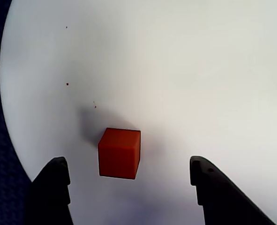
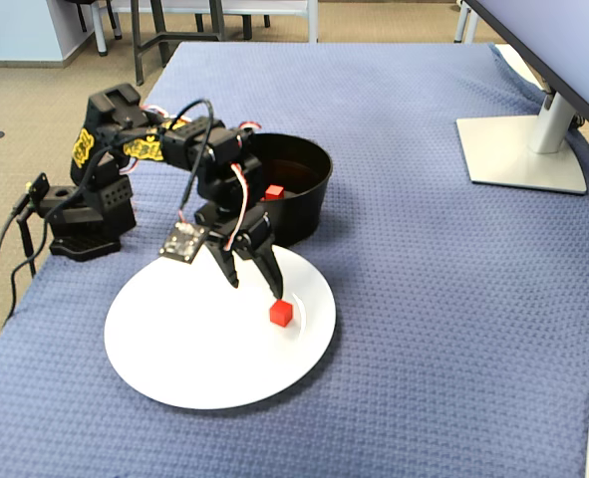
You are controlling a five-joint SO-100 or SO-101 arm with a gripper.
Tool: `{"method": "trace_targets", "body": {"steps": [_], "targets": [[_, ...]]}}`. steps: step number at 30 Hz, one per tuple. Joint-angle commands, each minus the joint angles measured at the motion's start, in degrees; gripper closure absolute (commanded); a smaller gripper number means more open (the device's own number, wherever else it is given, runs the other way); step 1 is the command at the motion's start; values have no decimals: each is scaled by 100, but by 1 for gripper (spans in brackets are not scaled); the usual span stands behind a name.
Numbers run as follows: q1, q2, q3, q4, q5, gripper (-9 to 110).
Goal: Pick up the red cubes from the white plate and place them in the black recipient
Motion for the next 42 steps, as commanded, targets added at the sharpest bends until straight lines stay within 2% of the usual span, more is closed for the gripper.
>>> {"method": "trace_targets", "body": {"steps": [1,9,18,27,42], "targets": [[-105,-149,-765,185,132,76],[-246,-958,-2197,984,229,76],[-246,-1679,-3023,1187,202,76],[-281,-2153,-3428,1081,88,82],[-378,-2408,-3287,615,466,83]]}}
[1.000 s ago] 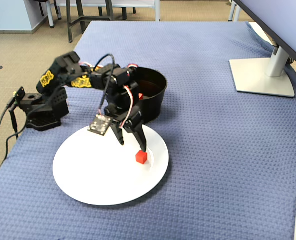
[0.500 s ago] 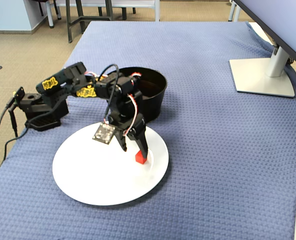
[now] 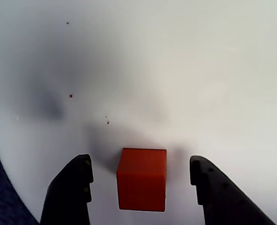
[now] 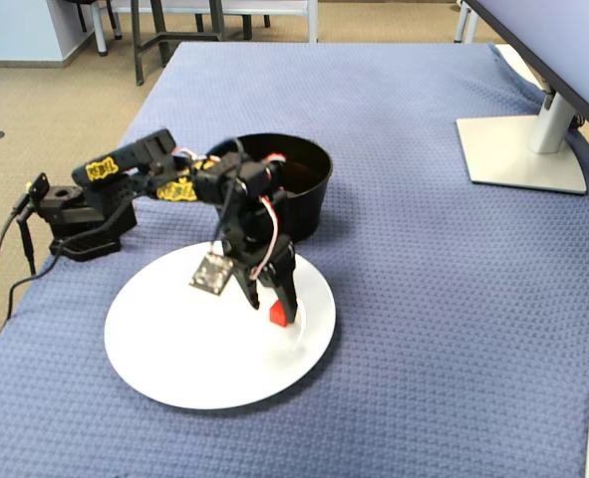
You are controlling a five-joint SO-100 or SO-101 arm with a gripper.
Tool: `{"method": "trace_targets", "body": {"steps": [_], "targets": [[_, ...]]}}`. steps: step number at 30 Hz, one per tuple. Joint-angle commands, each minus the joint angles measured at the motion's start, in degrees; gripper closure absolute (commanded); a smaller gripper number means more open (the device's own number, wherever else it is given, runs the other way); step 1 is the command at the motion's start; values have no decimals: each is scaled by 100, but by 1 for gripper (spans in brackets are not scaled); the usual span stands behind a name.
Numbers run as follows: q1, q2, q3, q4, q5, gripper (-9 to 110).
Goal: Pick up the red cubes from the white plate and place them in the black recipient
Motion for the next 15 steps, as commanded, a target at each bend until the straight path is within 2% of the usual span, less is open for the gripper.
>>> {"method": "trace_targets", "body": {"steps": [1,15], "targets": [[-149,70,-211,-141,18,83],[-316,44,185,-615,88,88]]}}
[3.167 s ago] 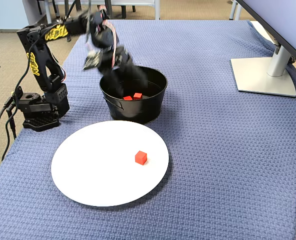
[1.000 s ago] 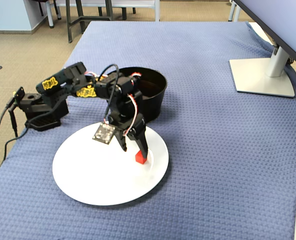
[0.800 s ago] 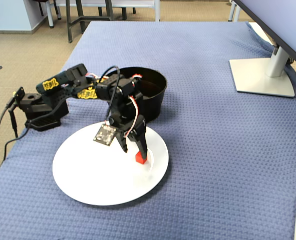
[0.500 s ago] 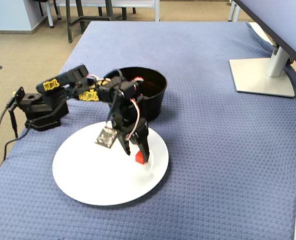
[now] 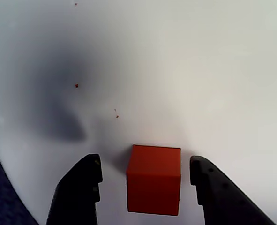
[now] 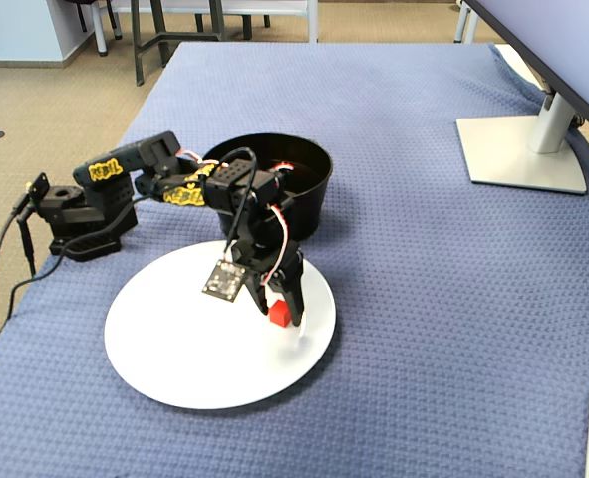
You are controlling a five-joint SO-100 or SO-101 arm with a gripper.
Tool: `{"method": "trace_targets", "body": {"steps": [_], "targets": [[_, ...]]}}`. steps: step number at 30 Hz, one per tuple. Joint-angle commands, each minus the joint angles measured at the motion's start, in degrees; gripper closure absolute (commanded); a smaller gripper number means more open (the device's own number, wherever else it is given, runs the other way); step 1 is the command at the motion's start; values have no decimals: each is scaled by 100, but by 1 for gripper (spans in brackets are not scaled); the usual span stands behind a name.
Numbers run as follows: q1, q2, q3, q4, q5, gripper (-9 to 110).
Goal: Pick up the red cubes from the white plate and place them in the black recipient
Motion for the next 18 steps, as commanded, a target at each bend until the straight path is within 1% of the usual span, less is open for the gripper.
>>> {"method": "trace_targets", "body": {"steps": [1,8,13,18], "targets": [[-158,193,26,-193,88,88],[-202,290,158,-211,18,94],[-202,598,501,-229,53,101],[-9,1072,571,-167,176,102]]}}
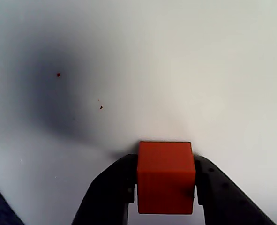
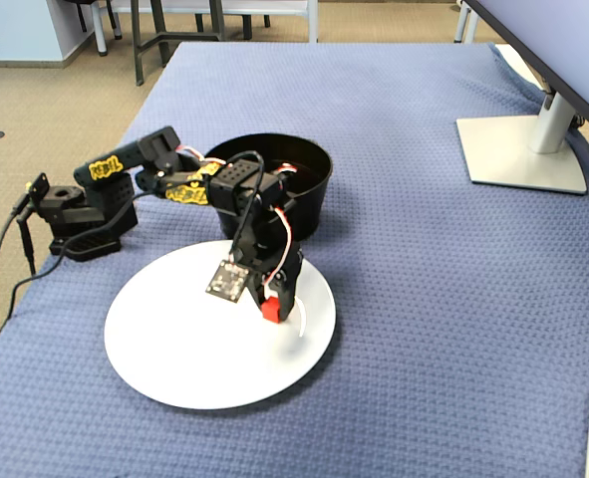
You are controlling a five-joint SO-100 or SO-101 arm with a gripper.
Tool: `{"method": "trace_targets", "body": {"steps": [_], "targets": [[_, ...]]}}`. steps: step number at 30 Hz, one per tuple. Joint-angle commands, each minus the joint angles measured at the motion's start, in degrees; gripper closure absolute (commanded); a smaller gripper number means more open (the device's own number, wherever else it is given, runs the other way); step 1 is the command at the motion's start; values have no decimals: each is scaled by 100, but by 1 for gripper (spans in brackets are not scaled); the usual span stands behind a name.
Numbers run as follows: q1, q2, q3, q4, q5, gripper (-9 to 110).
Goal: Pick up the red cubes from the white plate and place them in the black recipient
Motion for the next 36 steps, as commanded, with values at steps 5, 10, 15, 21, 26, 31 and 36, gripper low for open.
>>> {"method": "trace_targets", "body": {"steps": [5,10,15,21,26,31,36], "targets": [[272,2443,624,308,-44,102],[-62,4491,2197,70,114,102],[-984,6407,4658,-1099,650,102],[-2408,7989,6952,-2092,1125,102],[-3472,8921,8051,-2830,1151,102],[-4034,9229,8262,-2839,1274,73],[-3454,9439,8437,-2830,993,73]]}}
